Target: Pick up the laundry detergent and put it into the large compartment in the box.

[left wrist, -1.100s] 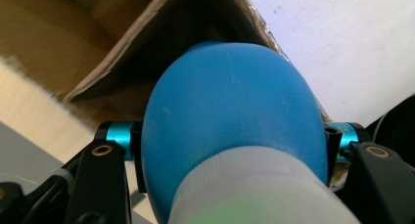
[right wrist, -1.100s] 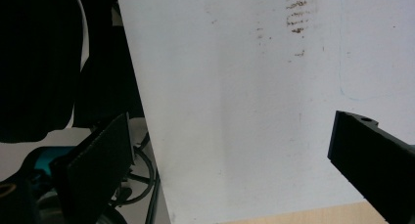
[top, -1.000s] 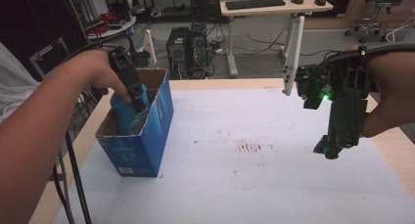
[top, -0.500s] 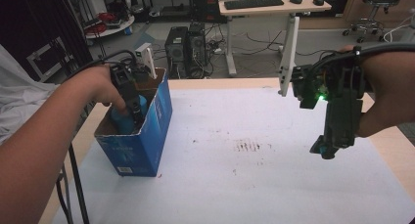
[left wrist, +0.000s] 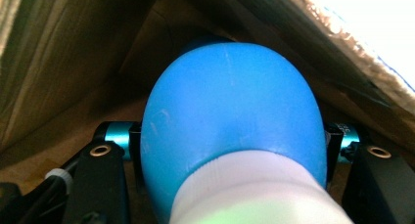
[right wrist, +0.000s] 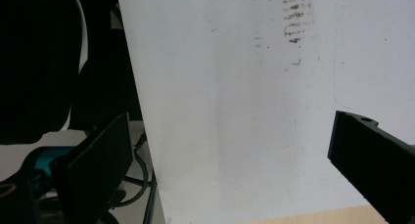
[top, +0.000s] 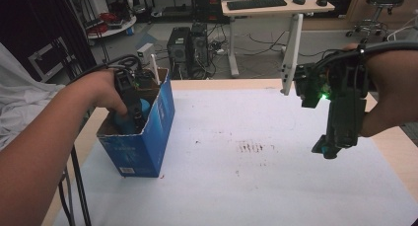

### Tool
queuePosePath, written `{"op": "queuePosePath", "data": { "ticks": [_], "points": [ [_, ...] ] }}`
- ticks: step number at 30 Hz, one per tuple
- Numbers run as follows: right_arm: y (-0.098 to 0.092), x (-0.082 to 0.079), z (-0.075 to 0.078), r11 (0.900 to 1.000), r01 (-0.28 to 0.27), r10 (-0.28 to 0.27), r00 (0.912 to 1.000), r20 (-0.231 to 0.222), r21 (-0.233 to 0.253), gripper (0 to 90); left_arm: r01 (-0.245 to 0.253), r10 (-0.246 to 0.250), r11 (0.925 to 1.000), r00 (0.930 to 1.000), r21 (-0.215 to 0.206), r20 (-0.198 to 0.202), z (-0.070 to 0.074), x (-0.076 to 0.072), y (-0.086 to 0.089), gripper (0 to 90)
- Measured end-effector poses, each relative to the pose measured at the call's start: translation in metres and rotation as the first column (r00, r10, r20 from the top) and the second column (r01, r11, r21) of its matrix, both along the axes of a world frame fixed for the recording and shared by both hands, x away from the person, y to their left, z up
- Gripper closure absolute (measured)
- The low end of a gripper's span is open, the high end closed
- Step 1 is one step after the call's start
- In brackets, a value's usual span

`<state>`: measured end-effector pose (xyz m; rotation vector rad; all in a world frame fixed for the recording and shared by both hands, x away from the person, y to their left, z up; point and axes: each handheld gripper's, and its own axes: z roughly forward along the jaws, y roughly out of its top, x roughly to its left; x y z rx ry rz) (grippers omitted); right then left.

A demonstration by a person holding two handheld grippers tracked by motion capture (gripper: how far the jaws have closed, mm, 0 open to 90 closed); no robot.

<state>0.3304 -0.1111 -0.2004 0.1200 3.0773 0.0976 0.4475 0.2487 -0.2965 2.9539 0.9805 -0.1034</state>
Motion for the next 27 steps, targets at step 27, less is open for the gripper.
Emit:
{"op": "queuePosePath", "data": {
  "ticks": [27],
  "points": [
    [0.001, 0.001, -0.002, 1.0, -0.005, 0.005, 1.0, 0.001, 0.001, 2.1, -0.015, 0.015, 0.9998, 0.9995, 0.013, 0.028, 0.027, -0.008, 0.001, 26.6]
  ]
}}
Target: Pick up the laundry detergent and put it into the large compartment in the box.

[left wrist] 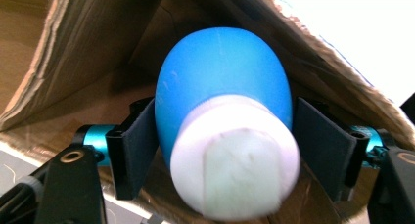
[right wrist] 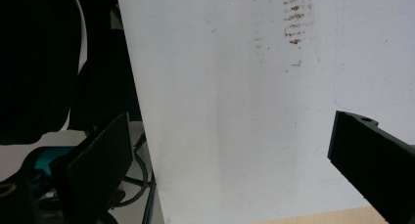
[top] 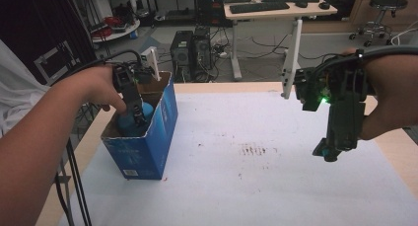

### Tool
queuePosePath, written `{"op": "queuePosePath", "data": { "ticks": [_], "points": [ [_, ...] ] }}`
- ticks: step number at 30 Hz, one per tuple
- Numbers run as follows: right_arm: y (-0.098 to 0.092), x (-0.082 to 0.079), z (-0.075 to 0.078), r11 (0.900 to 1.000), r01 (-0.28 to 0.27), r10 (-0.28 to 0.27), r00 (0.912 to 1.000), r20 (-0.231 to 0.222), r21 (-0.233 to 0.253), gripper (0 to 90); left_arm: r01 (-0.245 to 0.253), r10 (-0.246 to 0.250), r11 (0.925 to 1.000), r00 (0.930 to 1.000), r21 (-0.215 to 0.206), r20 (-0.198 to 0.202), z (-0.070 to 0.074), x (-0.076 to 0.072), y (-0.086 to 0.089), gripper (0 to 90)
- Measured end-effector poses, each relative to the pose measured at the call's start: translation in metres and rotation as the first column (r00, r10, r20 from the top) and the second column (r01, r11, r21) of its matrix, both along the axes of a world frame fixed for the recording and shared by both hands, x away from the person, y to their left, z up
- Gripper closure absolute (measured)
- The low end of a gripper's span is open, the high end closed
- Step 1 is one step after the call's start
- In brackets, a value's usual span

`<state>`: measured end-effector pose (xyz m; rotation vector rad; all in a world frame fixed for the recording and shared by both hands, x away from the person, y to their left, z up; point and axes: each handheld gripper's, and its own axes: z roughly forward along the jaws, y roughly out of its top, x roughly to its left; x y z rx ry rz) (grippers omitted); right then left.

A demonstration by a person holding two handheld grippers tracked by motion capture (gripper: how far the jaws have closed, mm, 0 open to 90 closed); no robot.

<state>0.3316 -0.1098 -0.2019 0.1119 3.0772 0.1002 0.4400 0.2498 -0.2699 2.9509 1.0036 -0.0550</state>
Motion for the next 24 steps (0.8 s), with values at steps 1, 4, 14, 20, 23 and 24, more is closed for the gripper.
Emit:
{"op": "queuePosePath", "data": {
  "ticks": [1, 4, 14, 20, 23, 24],
  "points": [
    [0.0, 0.0, 0.0, 1.0, 0.0, 0.0, 1.0, 0.001, 0.001, 2.1, -0.003, 0.003, 1.0, 1.0, 0.0, 0.006, 0.002, 0.0, 0.0, 26.0],
    [0.001, 0.0, 0.0, 1.0, -0.002, 0.002, 1.0, 0.0, 0.0, 2.1, -0.006, 0.006, 1.0, 0.9999, 0.004, 0.016, 0.008, -0.001, 0.0, 24.3],
    [0.002, 0.001, -0.001, 1.0, -0.005, 0.005, 1.0, -0.004, 0.0, 2.1, 0.003, -0.004, 0.9999, 0.9985, 0.011, 0.054, 0.029, -0.007, 0.004, 16.6],
    [0.002, 0.002, -0.001, 1.0, -0.002, 0.002, 1.0, -0.005, -0.001, 2.1, 0.042, -0.043, 0.999, 0.9962, 0.017, 0.076, 0.044, -0.012, 0.001, 8.3],
    [0.002, 0.002, -0.001, 1.0, -0.004, 0.004, 1.0, -0.008, 0.0, 2.1, 0.058, -0.06, 0.9979, 0.9955, 0.028, 0.073, 0.05, -0.013, -0.001, 8.2],
    [0.002, 0.002, -0.001, 1.0, -0.004, 0.004, 1.0, -0.008, 0.0, 2.1, 0.066, -0.068, 0.9973, 0.9949, 0.031, 0.075, 0.053, -0.013, -0.002, 7.9]
  ]
}}
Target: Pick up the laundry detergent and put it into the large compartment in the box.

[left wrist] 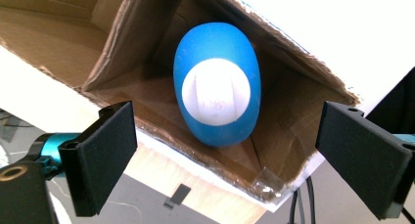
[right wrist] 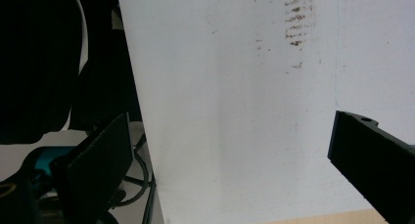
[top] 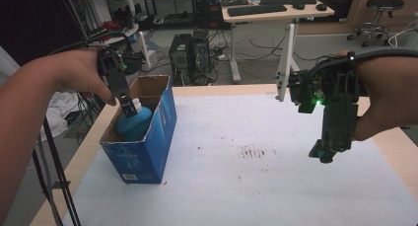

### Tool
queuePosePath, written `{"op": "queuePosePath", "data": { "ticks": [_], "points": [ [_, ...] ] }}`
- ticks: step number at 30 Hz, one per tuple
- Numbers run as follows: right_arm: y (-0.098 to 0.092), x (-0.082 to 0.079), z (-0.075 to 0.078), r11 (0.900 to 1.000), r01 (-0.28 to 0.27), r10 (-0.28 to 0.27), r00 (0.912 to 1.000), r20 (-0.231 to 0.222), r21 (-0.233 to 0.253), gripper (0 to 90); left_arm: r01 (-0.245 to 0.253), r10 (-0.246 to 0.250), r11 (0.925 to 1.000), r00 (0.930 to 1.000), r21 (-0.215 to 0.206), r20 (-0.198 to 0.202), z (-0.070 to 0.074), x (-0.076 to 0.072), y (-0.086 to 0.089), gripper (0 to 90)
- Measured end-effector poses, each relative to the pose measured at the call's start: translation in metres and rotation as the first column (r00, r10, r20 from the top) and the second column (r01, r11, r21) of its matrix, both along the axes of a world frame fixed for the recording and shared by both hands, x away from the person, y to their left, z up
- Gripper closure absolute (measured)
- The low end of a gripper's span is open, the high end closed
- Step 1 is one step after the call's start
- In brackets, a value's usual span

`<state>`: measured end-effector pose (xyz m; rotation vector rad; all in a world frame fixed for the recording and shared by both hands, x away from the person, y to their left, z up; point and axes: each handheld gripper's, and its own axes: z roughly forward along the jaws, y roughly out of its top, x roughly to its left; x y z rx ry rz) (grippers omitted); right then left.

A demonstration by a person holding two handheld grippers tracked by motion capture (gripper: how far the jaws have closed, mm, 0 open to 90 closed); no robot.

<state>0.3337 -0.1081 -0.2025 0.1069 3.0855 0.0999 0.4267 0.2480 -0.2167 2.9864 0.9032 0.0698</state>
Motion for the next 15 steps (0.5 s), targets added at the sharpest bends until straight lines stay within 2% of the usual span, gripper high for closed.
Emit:
{"op": "queuePosePath", "data": {
  "ticks": [4, 6, 7, 10, 12, 13, 15],
  "points": [
    [-0.001, 0.001, 0.001, 1.0, -0.001, 0.001, 1.0, 0.001, 0.0, 2.1, 0.016, -0.016, 0.9999, 0.9998, 0.003, 0.011, 0.01, -0.001, -0.005, 5.7],
    [-0.001, 0.001, 0.001, 1.0, 0.001, -0.001, 1.0, 0.001, -0.001, 2.1, 0.037, -0.037, 0.9993, 0.9989, -0.004, 0.03, 0.016, -0.002, -0.009, 5.6],
    [0.0, 0.001, 0.002, 1.0, 0.0, 0.0, 1.0, 0.0, -0.002, 2.1, 0.044, -0.044, 0.999, 0.9985, -0.006, 0.032, 0.018, -0.002, -0.011, 2.6],
    [0.0, 0.001, 0.002, 1.0, -0.001, 0.001, 1.0, 0.0, -0.002, 2.1, 0.085, -0.084, 0.9963, 0.9958, -0.015, 0.036, 0.023, -0.004, -0.021, 1.7],
    [0.0, 0.001, 0.002, 1.0, -0.001, 0.001, 1.0, -0.001, -0.003, 2.1, 0.093, -0.092, 0.9955, 0.995, -0.019, 0.039, 0.024, -0.004, -0.025, 1.7],
    [-0.001, 0.002, 0.002, 1.0, 0.003, -0.003, 1.0, -0.002, -0.002, 2.1, 0.125, -0.124, 0.992, 0.9917, -0.02, 0.034, 0.025, -0.005, -0.036, 1.7],
    [-0.001, 0.002, 0.002, 1.0, 0.001, -0.001, 1.0, -0.003, -0.001, 2.1, 0.142, -0.141, 0.9897, 0.9895, -0.016, 0.028, 0.026, -0.005, -0.041, 1.7]
  ]
}}
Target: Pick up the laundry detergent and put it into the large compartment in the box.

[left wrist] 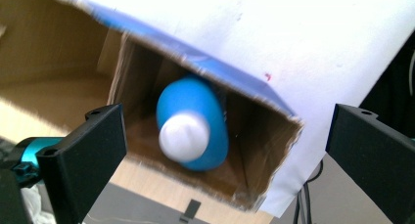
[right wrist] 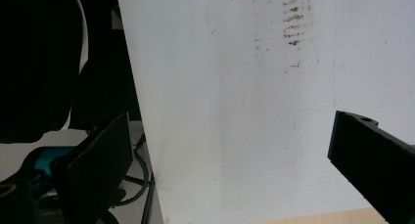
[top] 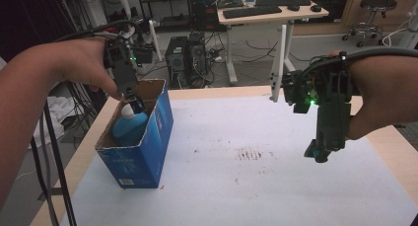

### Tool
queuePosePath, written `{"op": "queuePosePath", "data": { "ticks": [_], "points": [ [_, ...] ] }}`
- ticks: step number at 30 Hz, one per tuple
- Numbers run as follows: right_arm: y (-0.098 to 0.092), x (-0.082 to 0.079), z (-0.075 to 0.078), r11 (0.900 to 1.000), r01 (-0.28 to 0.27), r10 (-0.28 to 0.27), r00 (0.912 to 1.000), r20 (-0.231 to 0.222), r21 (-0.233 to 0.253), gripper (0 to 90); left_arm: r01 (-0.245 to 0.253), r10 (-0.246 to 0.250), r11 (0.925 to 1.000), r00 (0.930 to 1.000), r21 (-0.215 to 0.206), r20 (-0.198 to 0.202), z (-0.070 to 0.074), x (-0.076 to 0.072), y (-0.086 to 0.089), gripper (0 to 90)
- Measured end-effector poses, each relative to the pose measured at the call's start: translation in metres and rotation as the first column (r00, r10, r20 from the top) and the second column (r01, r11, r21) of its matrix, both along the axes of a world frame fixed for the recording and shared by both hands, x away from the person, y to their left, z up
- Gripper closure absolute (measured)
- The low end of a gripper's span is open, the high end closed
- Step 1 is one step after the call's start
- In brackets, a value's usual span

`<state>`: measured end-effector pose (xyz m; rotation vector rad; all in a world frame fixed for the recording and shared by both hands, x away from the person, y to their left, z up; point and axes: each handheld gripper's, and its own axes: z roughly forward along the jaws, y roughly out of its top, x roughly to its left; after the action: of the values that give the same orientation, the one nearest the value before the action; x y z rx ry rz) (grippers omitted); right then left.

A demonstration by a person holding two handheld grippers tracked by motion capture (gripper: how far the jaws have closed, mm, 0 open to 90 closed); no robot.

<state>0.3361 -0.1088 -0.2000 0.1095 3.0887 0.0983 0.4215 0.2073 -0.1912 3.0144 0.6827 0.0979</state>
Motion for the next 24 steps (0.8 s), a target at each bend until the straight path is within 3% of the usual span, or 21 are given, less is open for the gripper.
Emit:
{"op": "queuePosePath", "data": {
  "ticks": [5, 11, 17, 24],
  "points": [
    [-0.001, 0.002, -0.001, 1.0, 0.002, -0.002, 1.0, 0.0, 0.0, 2.1, 0.072, -0.072, 0.9974, 0.9974, -0.004, -0.013, -0.003, -0.002, -0.021, 1.7],
    [-0.003, 0.004, -0.001, 1.0, 0.013, -0.013, 0.9999, -0.005, -0.003, 2.1, 0.149, -0.149, 0.9889, 0.9886, -0.003, -0.022, -0.009, -0.003, -0.044, 1.7],
    [-0.003, 0.007, -0.002, 1.0, 0.016, -0.016, 0.9999, -0.006, -0.001, 2.1, 0.196, -0.197, 0.9805, 0.9796, -0.013, -0.041, -0.016, -0.004, -0.059, 1.7],
    [-0.001, 0.009, -0.003, 1.0, 0.011, -0.011, 0.9998, -0.015, -0.003, 2.1, 0.22, -0.22, 0.9754, 0.974, -0.019, -0.053, -0.026, -0.001, -0.072, 1.8]
  ]
}}
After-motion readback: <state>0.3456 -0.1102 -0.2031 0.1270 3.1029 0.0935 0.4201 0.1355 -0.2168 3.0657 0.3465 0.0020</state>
